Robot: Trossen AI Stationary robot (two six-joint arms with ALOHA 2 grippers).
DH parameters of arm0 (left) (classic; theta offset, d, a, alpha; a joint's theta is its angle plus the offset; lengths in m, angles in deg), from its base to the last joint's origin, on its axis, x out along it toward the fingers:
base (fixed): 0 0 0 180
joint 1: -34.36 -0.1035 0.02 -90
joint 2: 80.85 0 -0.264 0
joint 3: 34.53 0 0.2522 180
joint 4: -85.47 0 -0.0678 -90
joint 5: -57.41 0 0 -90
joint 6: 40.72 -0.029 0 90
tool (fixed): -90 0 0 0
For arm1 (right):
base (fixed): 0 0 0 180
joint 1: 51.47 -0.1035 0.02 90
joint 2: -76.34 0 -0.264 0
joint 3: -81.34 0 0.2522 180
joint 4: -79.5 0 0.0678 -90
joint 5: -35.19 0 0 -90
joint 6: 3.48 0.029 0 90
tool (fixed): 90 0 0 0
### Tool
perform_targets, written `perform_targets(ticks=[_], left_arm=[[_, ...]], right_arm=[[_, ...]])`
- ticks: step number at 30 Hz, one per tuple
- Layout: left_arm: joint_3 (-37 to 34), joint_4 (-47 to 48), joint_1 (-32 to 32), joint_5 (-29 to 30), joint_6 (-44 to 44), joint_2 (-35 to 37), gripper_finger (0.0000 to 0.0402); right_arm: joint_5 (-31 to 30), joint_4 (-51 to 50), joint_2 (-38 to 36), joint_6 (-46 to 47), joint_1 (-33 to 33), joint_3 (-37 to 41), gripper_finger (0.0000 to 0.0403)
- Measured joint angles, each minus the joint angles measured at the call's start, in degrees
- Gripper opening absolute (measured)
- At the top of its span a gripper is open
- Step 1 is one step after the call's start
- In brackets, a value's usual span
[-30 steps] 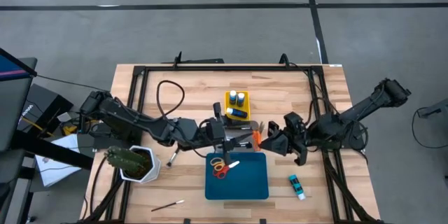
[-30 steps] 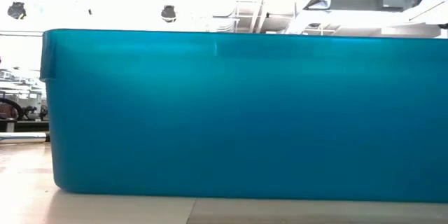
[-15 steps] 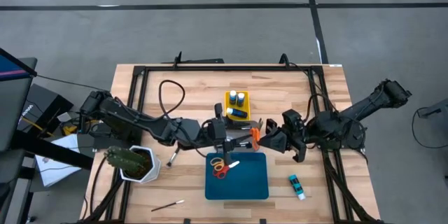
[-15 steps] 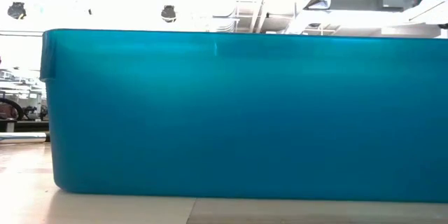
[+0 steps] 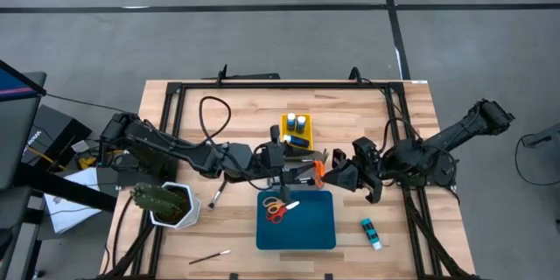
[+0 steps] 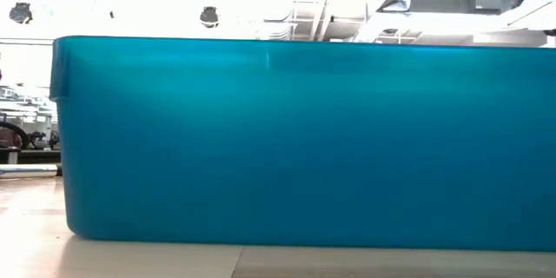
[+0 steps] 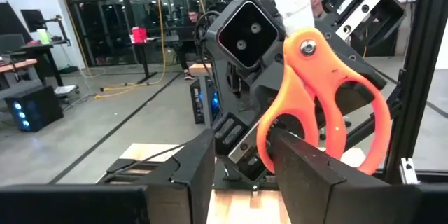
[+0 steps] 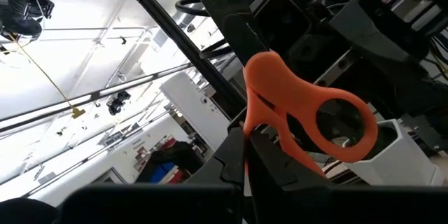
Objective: Pick & Place Paint Supplies
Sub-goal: Put the orange scissors into the blue bin
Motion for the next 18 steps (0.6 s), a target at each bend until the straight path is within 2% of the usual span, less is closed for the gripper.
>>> perform_targets(ticks=[10, 16, 18], left_arm=[[0.0, -0.01, 0.0, -0.14, 0.11, 0.0, 0.0092], [0.0, -0.01, 0.0, -0.58, 1.86, -0.01, 0.0021], [0.0, -0.03, 0.0, -1.29, 2.1, 0.0, 0.0008]], right_arm=[[-0.01, 0.01, 0.0, -0.02, 0.02, 0.0, 0.0], [-0.02, -0.19, 0.0, -0.03, 0.02, 0.0, 0.0], [-0.05, -0.21, 0.0, -0.08, 0.02, 0.0, 0.0]])
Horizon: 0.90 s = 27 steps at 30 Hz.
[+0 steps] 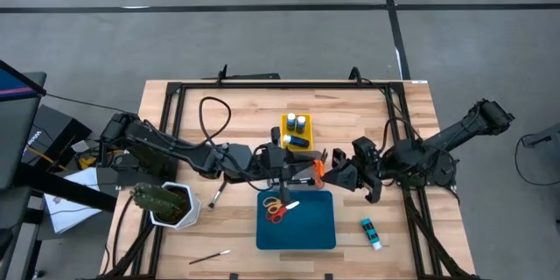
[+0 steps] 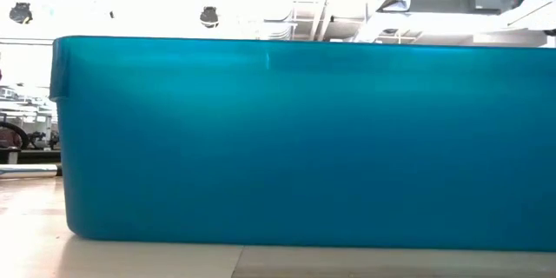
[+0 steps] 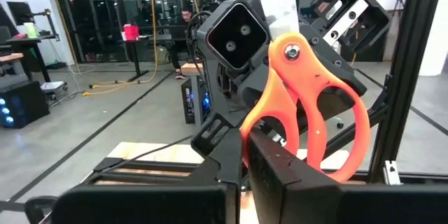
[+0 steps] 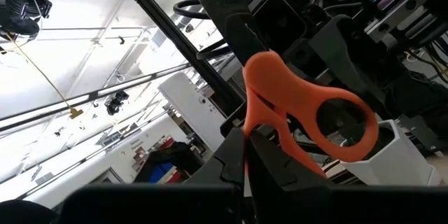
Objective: Pick & Place Paint Supplies
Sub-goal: Put the orange scissors into the blue bin
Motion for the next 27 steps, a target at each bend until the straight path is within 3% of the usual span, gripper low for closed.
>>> perform_targets(ticks=[5, 18, 27], left_arm=[[0.0, 0.07, 0.0, -0.35, 0.53, 0.0, 0.0004], [-0.02, 0.3, 0.0, -0.31, 2.05, 0.0, 0.0001], [-0.04, 0.66, 0.0, -0.23, 2.02, 0.0, 0.0001]], right_arm=[[-0.02, 0.08, 0.0, 0.08, 0.39, 0.0, 0.0013], [-0.01, 0.5, 0.0, 0.99, 0.7, 0.02, 0.0135], [0.01, 0.32, -0.04, 1.15, 0.66, 0.02, 0.018]])
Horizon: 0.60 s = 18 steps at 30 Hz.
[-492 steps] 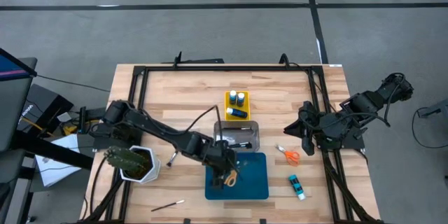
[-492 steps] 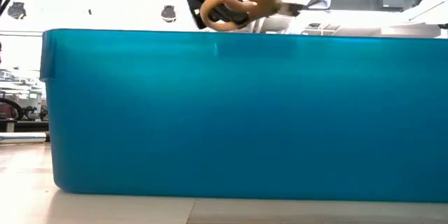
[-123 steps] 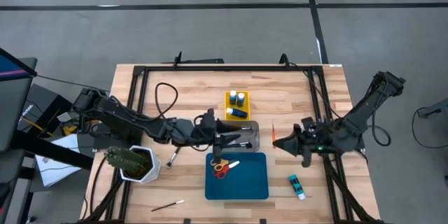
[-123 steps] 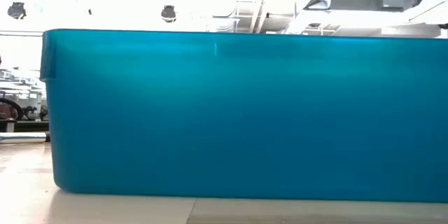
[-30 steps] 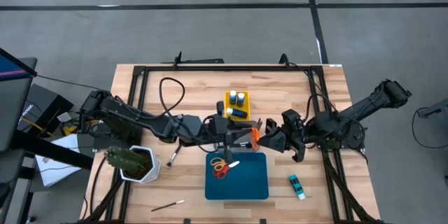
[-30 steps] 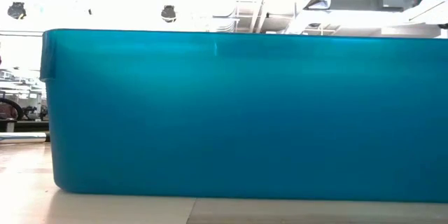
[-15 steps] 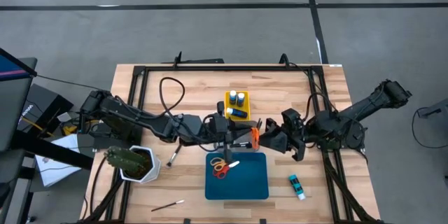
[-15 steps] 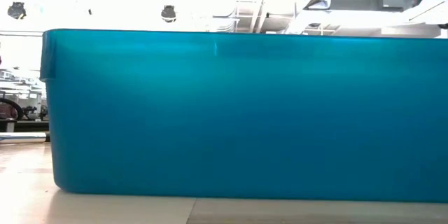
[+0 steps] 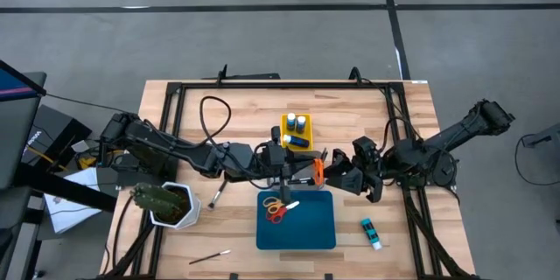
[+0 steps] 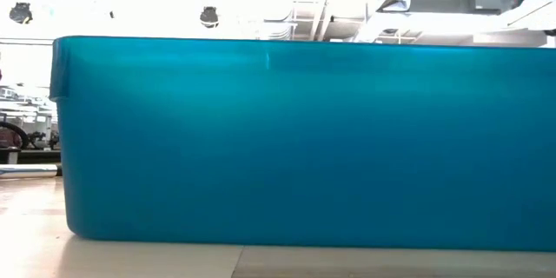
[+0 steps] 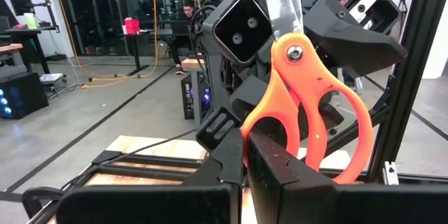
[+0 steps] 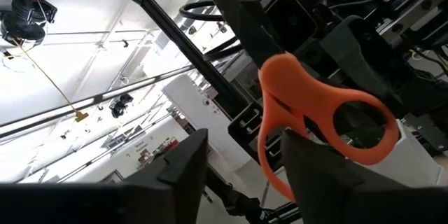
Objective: Pick & Place Paint Supplies
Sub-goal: Put the orange scissors into the blue bin
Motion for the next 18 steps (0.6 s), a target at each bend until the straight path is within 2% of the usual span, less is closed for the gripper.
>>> perform_targets(ticks=[7, 18], left_arm=[[0.0, 0.95, 0.04, 0.28, -0.43, 0.72, 0.0], [-0.04, 11.54, 0.05, 1.54, -0.37, 4.67, 0.0]], right_arm=[[-0.25, -0.2, -0.11, -0.01, -0.94, 0.0, 0.0187], [-0.28, -0.2, -0.11, -0.02, -1.7, 0.0, 0.0184]])
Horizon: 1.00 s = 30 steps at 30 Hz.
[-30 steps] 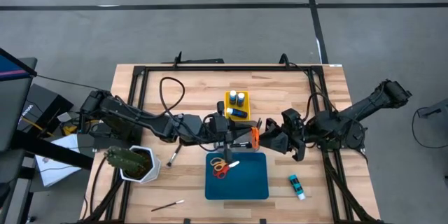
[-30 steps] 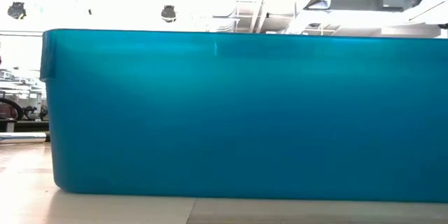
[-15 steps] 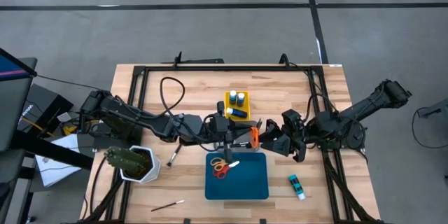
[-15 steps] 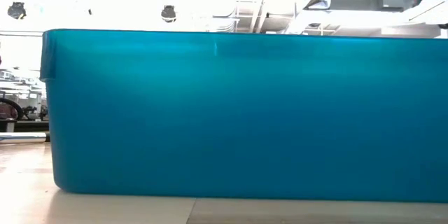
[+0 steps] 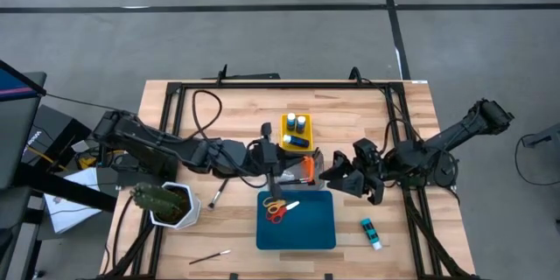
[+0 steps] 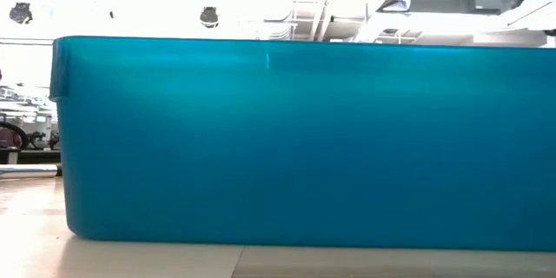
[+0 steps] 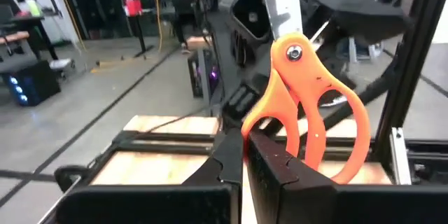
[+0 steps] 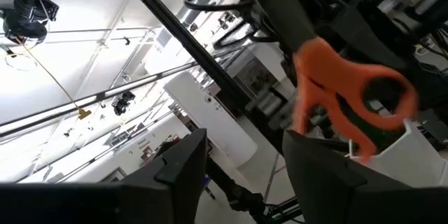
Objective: Pick & Place Paint Supplies
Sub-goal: Put the orange scissors into the blue bin
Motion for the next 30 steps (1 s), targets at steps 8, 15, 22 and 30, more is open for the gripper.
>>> perform_targets(ticks=[8, 15, 22, 30], left_arm=[[-0.05, 15.37, 0.15, -2.09, 6.32, 4.5, 0.0], [-0.05, 24.32, 1.52, -3.89, 12.93, 4.83, 0.0], [-0.05, 29.9, 4.3, -7.91, 21.03, 1.71, 0.0], [-0.05, 30.66, 6.26, -14.76, 28.5, -4.59, 0.0]], right_arm=[[0.07, -3.16, -0.02, 1.91, -1.06, 0.02, 0.0184], [0.07, -9.14, -0.02, 6.38, -2.98, 0.02, 0.0184], [-0.11, -13.92, -0.02, 8.85, -6.01, 0.02, 0.0184], [-4.07, -17.11, -0.02, 9.71, -8.71, 0.02, 0.0184]])
